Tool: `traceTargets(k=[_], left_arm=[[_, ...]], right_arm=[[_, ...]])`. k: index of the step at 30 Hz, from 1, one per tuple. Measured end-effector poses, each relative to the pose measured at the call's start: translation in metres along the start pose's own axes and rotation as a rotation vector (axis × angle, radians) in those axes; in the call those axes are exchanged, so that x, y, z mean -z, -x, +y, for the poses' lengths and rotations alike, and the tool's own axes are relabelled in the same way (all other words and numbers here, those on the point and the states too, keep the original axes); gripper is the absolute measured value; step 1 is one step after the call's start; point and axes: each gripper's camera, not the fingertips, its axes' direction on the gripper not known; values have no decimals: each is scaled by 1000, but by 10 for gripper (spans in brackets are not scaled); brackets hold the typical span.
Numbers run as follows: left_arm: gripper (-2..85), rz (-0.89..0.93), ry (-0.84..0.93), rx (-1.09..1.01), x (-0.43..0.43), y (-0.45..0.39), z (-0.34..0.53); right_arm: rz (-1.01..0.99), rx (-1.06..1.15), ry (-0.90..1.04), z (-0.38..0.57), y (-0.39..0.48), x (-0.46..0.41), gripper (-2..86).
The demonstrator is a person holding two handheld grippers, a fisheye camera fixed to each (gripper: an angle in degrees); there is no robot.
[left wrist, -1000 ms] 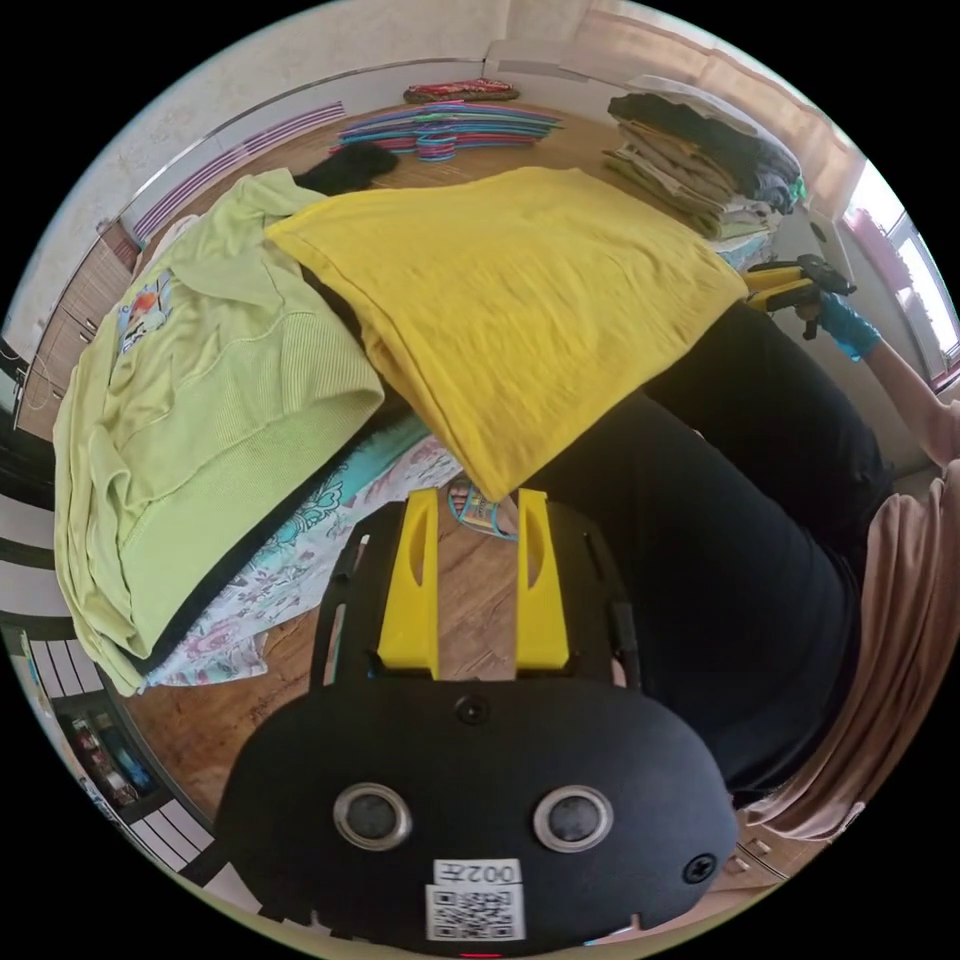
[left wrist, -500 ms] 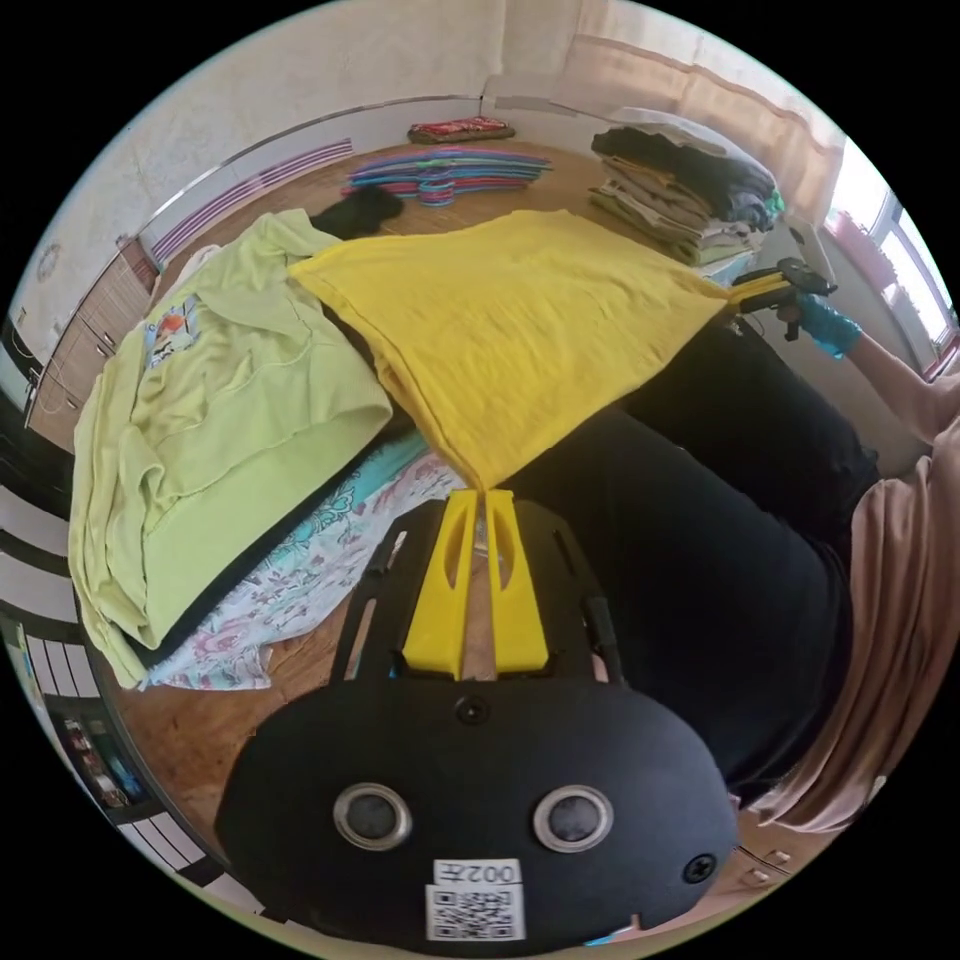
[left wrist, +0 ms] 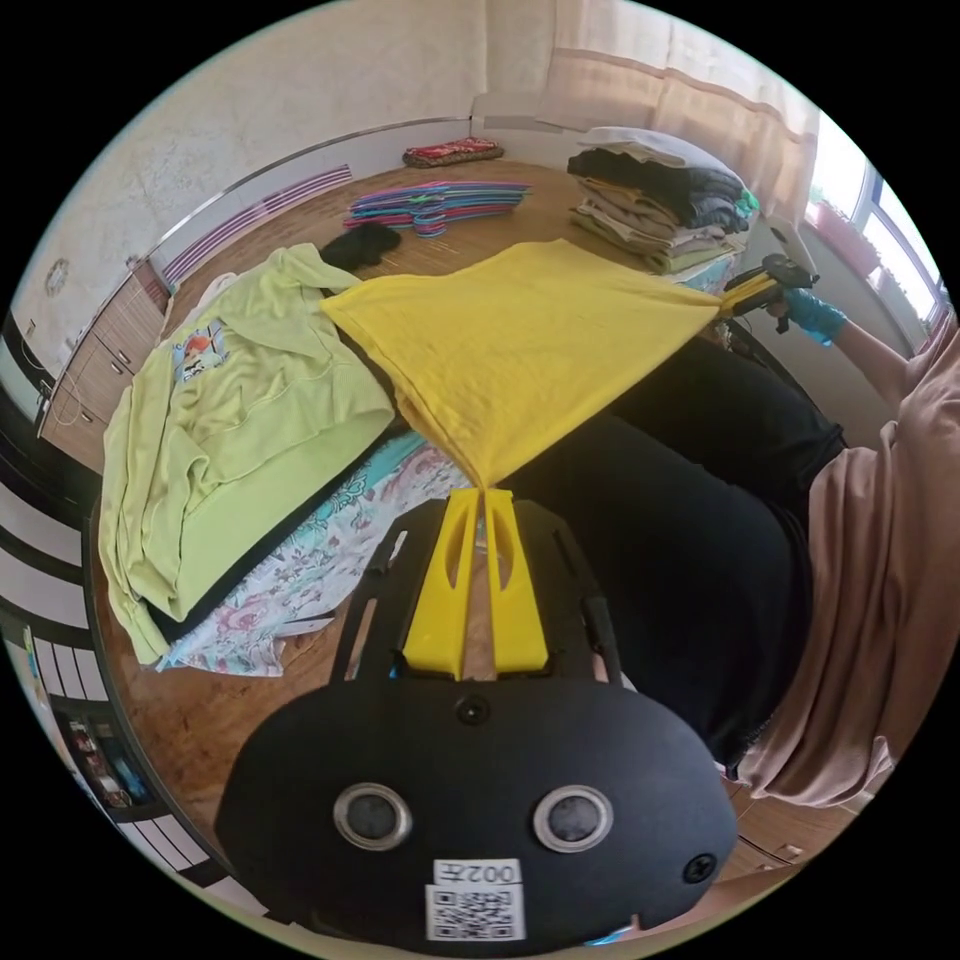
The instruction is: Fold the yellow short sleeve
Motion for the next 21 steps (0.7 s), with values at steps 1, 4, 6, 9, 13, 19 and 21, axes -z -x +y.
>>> traceTargets(k=[1,4,6,9,13,19,21], left_arm=[[-10,-1,4,4,-1,-3,2],[-10,-16,9,19,-3,-9,5],[-10,-28,14,20,-3,-12,4],[-10,-50,30,14,-4,-16,1],[-10,-64,46,22,-7,-18,-3],[-10,-70,81,50,-19,-24,-7],[-9,-60,89,79,-21,-25,-9]], right_arm=[[-2,-6,-2,3,4,1,-9],[-10,-13,2,9,11,-2,-8],[-17,-4,17,11,15,-4,-7],[-33,15,38,15,21,-4,1],[-56,13,44,21,26,-4,15],[-76,10,4,28,35,2,3],[-78,2,-23,32,37,10,-3]])
